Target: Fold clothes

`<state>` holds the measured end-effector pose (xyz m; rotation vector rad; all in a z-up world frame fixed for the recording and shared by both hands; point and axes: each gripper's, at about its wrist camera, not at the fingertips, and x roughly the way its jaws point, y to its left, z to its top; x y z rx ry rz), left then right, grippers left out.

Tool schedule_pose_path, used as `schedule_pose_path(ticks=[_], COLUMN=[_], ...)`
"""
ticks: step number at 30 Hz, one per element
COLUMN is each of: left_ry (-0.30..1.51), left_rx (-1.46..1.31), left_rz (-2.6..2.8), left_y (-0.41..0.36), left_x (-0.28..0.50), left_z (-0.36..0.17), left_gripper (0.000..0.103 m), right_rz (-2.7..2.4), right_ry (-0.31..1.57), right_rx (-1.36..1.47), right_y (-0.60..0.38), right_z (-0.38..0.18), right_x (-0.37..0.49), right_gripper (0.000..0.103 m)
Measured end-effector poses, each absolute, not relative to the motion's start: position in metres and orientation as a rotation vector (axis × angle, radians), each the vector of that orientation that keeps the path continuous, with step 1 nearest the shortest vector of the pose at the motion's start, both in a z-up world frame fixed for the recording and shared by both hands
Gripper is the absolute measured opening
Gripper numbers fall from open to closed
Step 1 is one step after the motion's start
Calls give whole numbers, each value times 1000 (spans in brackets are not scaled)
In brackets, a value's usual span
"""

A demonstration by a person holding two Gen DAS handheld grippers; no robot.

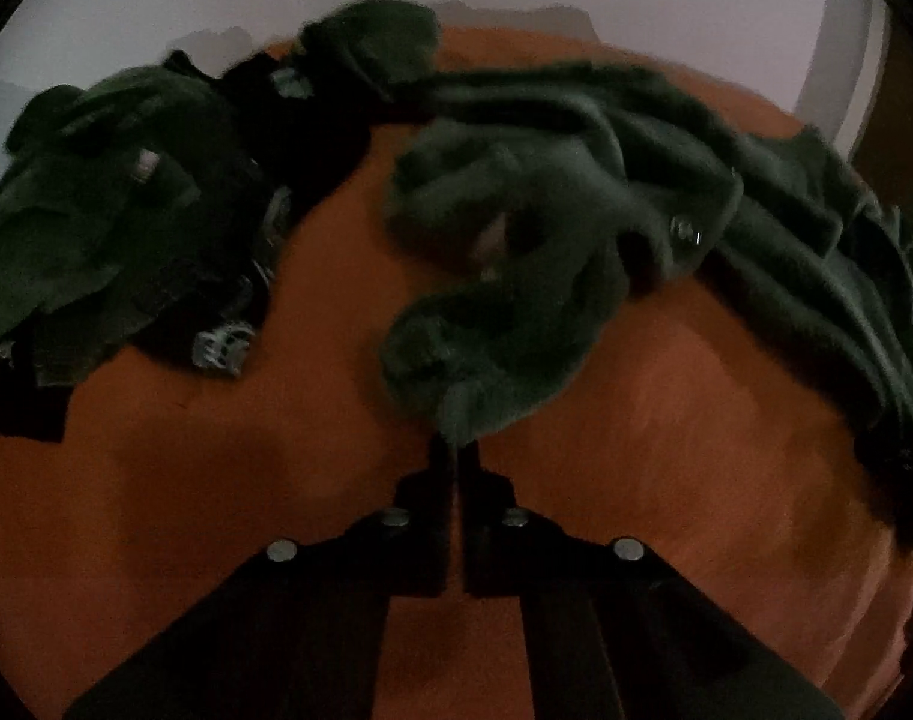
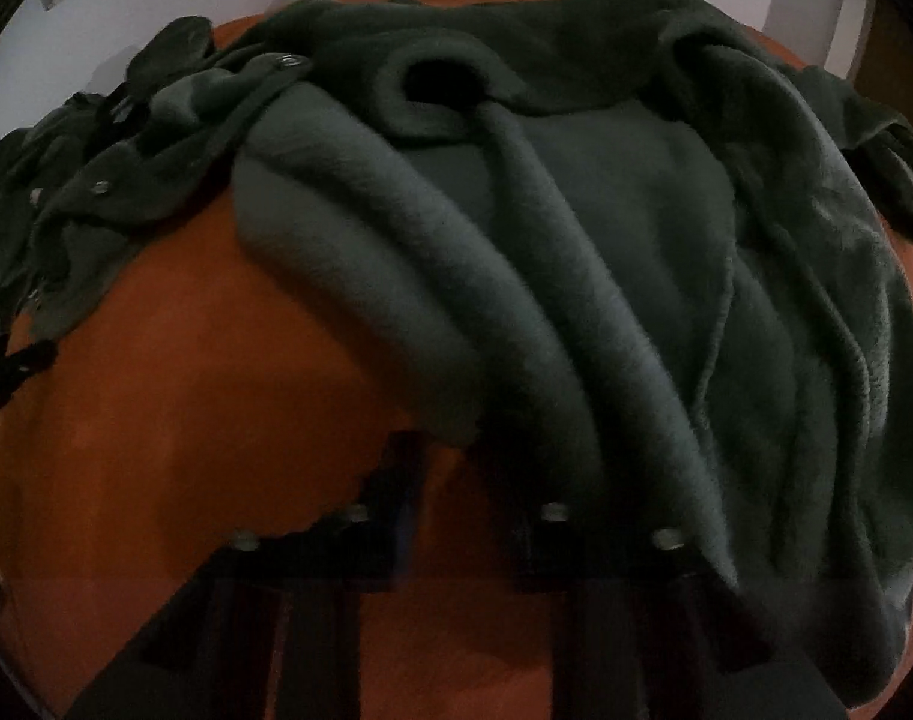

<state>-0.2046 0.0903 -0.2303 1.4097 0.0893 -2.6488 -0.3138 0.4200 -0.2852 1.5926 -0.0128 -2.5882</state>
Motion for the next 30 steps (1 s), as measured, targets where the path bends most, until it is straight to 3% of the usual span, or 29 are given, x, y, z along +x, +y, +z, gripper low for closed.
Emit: schedule_pose_path(ticks=[2,5,10,15,17,18,19,25,26,27,28,30], left_ry=[117,170,111,107,179,213,244,263,248,233,213,161], left_rx=[1363,1295,1068,1014,1083,1123,1161,1373,1378,1382,1388,1401], left_rz=[-2638,-2669,-2773,-2822,-2802,-2784,-2764,-2663,-2673,-2684,-2696,-2721], left_y=[89,86,92,86,80,77,74,84,89,94,99,111], left_x=[-197,-180,-150,-131,-125,-122,-119,-130,-132,-133,-134,-136], left_z=[-216,-186,-115,-77,-88,-96,-104,-156,-157,-159,-162,-168], left_gripper=[0,0,0,1,15,33,44,44,44,44,44,44], right_rz=[-2634,-2640,-2679,-2692,-2694,-2685,-2664,-2483,-2455,-2428,-2412,-2403], right_ry=[7,-142,-63,-156,-182,-181,-164,9,34,59,79,100], right_rx=[1568,1491,1189,956,923,923,950,1348,1401,1450,1486,1514], right_y=[423,426,405,410,418,422,421,395,389,383,379,372], right_z=[-280,-255,-183,-110,-93,-89,-92,-193,-213,-231,-246,-264], right_x=[-313,-295,-237,-191,-178,-175,-177,-220,-228,-237,-243,-252], right_gripper=[1,1,0,0,0,0,0,2,4,19,40,53])
